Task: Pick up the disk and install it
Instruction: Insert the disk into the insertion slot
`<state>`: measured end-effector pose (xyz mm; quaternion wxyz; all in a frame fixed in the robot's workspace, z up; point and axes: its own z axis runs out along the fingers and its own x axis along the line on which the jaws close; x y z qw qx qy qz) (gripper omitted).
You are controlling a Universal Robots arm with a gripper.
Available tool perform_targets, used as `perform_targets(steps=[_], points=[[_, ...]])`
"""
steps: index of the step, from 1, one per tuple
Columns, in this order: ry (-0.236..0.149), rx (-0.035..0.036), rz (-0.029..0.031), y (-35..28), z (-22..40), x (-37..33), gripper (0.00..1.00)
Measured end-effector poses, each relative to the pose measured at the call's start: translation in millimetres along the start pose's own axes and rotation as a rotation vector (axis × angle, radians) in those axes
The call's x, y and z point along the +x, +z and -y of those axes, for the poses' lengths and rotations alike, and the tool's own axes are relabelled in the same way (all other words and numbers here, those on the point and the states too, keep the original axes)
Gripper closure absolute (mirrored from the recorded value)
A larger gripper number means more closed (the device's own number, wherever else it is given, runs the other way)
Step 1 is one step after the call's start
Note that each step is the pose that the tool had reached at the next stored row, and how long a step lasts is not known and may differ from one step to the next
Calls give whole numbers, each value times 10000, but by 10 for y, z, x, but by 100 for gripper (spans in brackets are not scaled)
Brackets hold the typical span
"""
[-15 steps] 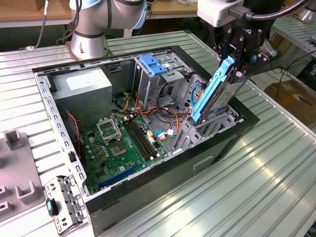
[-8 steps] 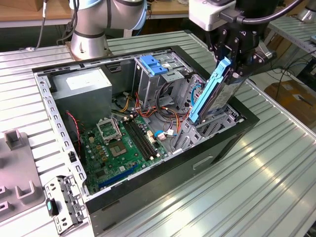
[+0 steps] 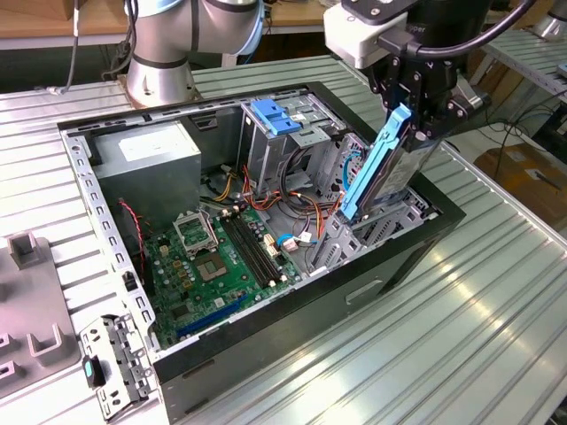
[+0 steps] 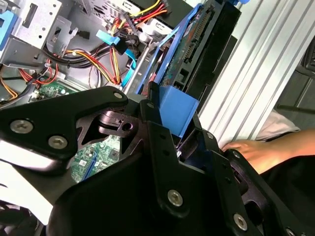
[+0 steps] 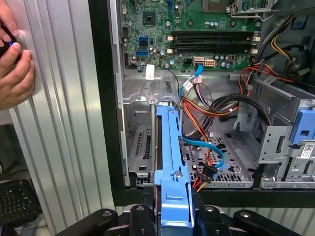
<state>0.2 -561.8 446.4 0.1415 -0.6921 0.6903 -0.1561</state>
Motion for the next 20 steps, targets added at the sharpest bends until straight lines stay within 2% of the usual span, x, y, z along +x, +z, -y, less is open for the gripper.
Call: perform_targets(steps=[4, 6, 9, 10, 11, 13, 18, 19, 20], points=[[3, 183, -1, 2, -63, -1, 63], [5, 309, -3, 7, -75, -1, 63], [9, 545, -3, 16, -97, -1, 63], [22, 651, 19, 41, -179, -2, 63], [26, 802, 18, 76, -195, -3, 63], [29, 942, 16, 109, -213, -4, 63], [32, 983, 19, 118, -220, -4, 62], [32, 997, 18, 127, -231, -4, 55], [32, 999, 21, 141, -246, -5, 55]])
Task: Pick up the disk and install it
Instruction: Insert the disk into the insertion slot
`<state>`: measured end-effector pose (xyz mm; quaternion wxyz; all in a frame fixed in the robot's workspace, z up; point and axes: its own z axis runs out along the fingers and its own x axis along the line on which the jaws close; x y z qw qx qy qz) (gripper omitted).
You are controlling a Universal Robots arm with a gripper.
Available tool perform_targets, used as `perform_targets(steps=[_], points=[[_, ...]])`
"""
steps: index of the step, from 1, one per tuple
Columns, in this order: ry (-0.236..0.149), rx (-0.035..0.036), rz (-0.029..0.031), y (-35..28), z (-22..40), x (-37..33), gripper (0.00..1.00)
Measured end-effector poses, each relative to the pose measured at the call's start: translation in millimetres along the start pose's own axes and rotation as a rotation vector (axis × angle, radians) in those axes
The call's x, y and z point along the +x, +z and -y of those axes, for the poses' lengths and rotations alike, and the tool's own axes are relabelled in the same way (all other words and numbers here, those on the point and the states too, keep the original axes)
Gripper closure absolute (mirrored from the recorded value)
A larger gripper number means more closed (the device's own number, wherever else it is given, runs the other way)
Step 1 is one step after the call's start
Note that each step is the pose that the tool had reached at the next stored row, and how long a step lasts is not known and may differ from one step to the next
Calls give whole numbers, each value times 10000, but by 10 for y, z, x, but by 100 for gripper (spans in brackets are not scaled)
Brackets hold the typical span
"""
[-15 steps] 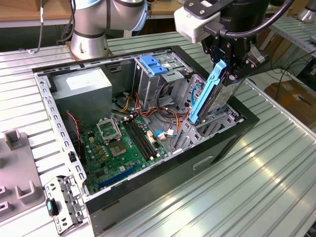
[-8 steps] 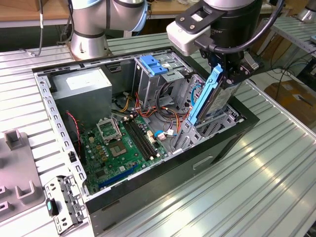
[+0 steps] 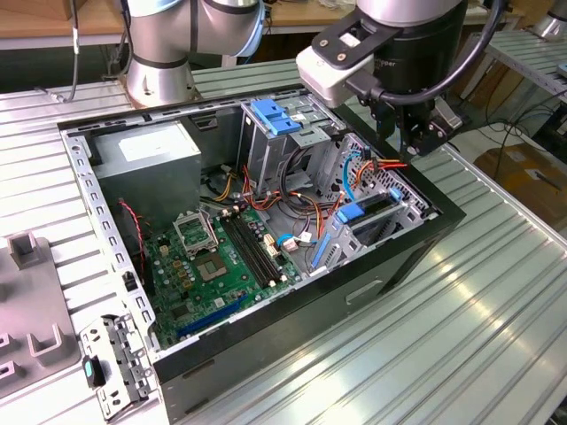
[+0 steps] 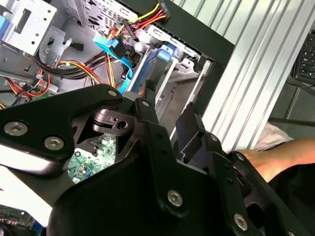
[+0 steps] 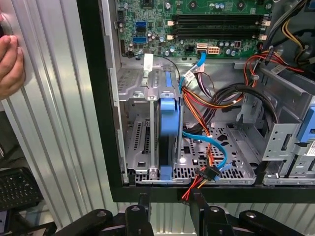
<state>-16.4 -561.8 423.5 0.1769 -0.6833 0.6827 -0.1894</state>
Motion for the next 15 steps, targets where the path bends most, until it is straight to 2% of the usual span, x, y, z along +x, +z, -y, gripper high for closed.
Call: perform_targets(steps=[4, 5, 6, 7, 8, 9, 11, 12, 13, 14, 15], points=[[2, -11, -4, 84, -44, -1, 55], [16, -38, -12, 99, -44, -2, 55], [39, -105, -18, 116, -41, -2, 55], [50, -191, -11, 123, -38, -2, 57], [59, -288, 1, 129, -34, -2, 64], [71, -430, 16, 137, -28, -2, 70], [98, -804, 47, 154, -18, -2, 82], [103, -899, 56, 160, -15, -2, 88], [111, -1006, 65, 167, -10, -2, 88], [122, -1161, 77, 180, -2, -2, 89], [129, -1269, 87, 191, 5, -2, 89]])
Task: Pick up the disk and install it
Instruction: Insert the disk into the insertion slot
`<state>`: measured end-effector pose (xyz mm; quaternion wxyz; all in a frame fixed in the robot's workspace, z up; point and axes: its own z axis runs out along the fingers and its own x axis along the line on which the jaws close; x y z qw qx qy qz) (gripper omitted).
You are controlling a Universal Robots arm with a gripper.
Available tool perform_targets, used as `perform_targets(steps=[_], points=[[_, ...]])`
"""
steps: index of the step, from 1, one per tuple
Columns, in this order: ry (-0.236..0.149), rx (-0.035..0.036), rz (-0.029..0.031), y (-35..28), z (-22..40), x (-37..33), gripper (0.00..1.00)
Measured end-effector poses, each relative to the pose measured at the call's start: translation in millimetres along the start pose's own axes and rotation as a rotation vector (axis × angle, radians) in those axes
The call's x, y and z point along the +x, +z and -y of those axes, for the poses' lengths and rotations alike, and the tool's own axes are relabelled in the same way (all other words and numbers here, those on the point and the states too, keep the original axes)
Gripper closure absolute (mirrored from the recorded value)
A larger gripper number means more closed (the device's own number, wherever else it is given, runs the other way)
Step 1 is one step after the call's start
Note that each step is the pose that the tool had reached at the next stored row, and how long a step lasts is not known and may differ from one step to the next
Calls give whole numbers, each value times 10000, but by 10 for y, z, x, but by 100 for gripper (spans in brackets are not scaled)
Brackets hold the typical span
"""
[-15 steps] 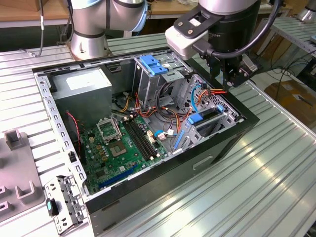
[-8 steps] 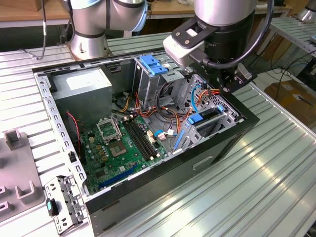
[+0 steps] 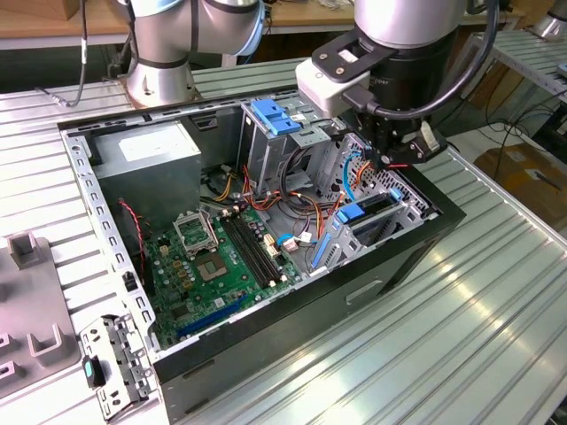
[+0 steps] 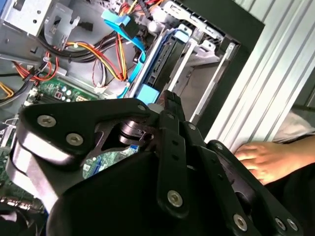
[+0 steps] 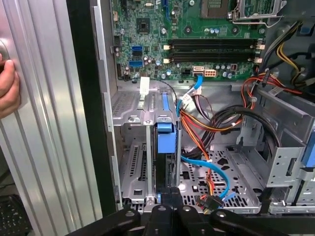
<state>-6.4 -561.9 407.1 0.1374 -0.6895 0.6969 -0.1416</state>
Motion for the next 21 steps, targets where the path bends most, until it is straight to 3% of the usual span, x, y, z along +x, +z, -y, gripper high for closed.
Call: perform_targets(steps=[1, 2, 6, 10, 11, 12, 15, 16, 17, 18, 19, 20, 21], points=[[5, -65, 6, 8, 7, 0, 89], [15, -199, 22, 27, 20, 1, 89], [33, -417, 36, 83, 55, 6, 89], [68, -705, 40, 125, 75, 6, 89], [80, -814, 45, 135, 81, 6, 89], [95, -987, 62, 148, 88, 6, 89], [100, -1006, 75, 153, 86, 6, 89], [104, -1031, 89, 156, 86, 6, 89], [110, -1106, 108, 157, 86, 6, 89], [119, -1246, 124, 158, 84, 6, 89], [125, -1437, 139, 158, 85, 6, 89], [132, -1683, 150, 158, 86, 6, 89], [138, -1848, 157, 159, 88, 6, 89]])
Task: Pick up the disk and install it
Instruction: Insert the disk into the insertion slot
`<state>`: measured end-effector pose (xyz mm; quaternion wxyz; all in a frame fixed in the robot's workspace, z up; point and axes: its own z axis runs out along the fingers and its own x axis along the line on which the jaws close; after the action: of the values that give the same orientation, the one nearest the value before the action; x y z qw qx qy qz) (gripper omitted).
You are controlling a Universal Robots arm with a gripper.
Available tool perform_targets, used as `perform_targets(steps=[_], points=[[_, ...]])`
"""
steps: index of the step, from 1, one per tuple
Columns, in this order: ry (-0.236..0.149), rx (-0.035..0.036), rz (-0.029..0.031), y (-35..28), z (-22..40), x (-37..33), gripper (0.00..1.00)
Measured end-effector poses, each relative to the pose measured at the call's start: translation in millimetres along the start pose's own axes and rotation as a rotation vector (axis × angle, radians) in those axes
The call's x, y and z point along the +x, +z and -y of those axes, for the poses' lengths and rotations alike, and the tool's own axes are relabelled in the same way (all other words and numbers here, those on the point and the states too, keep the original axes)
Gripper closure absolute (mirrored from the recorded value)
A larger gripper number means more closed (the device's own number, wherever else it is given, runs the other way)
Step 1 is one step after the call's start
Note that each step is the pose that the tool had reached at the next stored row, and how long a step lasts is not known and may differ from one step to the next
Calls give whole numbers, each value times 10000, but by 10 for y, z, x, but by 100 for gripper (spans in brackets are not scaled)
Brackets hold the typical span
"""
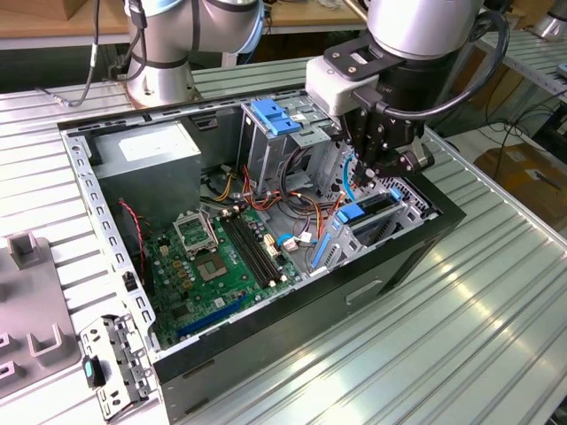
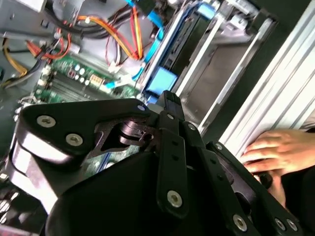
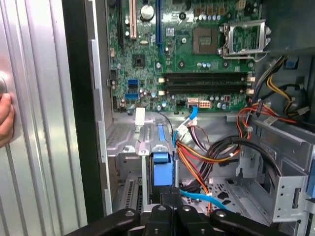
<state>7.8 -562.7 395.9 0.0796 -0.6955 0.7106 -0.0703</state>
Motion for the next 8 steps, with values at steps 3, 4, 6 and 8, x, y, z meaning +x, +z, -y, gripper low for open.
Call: perform_targets(steps=[3, 4, 6, 8], points=[[23, -653, 22, 1, 5, 0, 89], [31, -905, 29, 2, 7, 0, 89], [45, -1246, 35, 7, 15, -1, 89], [53, -1432, 31, 46, 65, 0, 89]])
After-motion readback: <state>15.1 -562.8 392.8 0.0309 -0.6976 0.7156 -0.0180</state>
